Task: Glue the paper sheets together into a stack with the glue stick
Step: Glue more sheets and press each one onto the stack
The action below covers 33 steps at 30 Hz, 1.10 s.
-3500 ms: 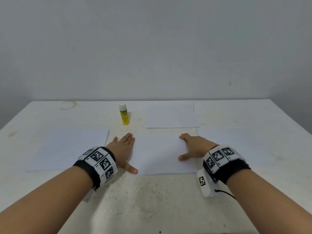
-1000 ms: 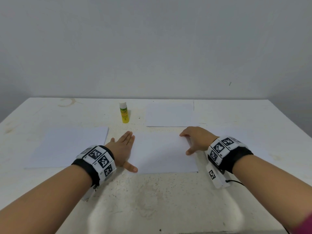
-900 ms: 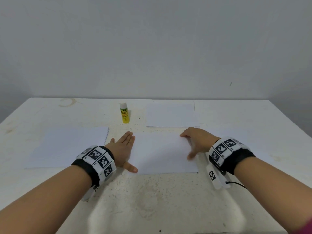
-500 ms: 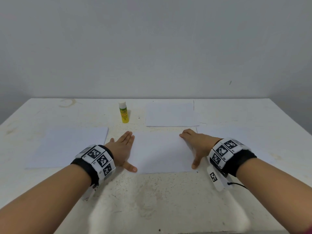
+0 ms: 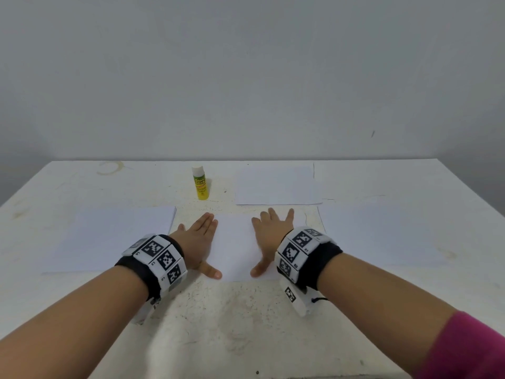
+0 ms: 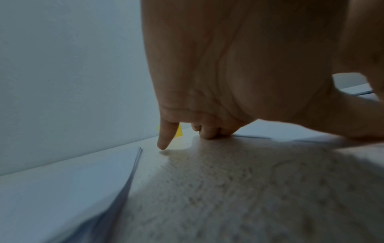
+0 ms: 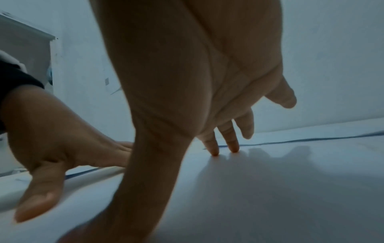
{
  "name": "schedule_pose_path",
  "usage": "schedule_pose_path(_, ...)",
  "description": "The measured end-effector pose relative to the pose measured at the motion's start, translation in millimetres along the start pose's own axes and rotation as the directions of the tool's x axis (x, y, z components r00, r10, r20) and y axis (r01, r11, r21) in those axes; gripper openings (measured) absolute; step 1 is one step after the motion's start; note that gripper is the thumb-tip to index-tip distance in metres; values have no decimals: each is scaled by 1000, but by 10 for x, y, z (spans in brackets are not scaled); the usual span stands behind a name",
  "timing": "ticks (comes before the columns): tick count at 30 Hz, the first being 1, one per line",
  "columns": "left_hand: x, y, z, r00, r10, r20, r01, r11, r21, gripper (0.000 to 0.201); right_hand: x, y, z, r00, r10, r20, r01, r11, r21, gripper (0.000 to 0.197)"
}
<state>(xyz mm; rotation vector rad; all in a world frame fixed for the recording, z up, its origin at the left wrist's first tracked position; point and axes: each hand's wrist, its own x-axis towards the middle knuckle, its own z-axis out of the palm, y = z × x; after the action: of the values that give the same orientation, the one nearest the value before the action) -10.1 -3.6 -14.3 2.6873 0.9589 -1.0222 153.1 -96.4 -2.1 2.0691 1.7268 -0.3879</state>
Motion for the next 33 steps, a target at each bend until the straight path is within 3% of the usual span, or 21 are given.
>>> schedule_pose_path(5, 6, -21, 22, 1000, 14, -6, -14, 1000, -5, 132, -89, 409, 91, 995, -23, 99, 24, 1000, -5, 138)
schedule_pose_path(10, -11, -19, -6, 1000, 20, -23, -20, 1000, -23, 126, -156, 603, 152, 985, -32, 171, 13, 993, 116, 139)
schedule_pose_path(14, -113, -136, -205, 996, 38, -78, -52, 982, -181, 103, -150, 605, 169, 983, -58, 176, 36, 991, 128, 140)
schedule_pose_path(17, -56, -136, -333, 967, -86, -239, 27, 970, -242, 114, -131, 594, 167, 982, -48, 180, 29, 994, 109, 141)
schedule_pose_path(19, 15, 76, -344, 913, -120, -390, 19, 967, -252, 87, -120, 573, 167, 984, -44, 174, 28, 996, 90, 141)
schedule_pose_path(20, 58, 237, -333, 902, -80, -424, -33, 967, -253, 72, -113, 564, 172, 984, -41, 171, 28, 996, 80, 141)
schedule_pose_path(22, 106, 616, -308, 930, 77, -359, -159, 966, -203, 67, -106, 558, 187, 985, -35, 166, 24, 997, 68, 142)
schedule_pose_path(24, 164, 838, -298, 957, 151, -249, -187, 974, -127, 74, -106, 567, 199, 986, -31, 165, 20, 998, 64, 142)
schedule_pose_path(33, 57, 480, -320, 994, 83, -67, -88, 993, -81, 81, -123, 637, 198, 984, -59, 169, 43, 994, 95, 142)
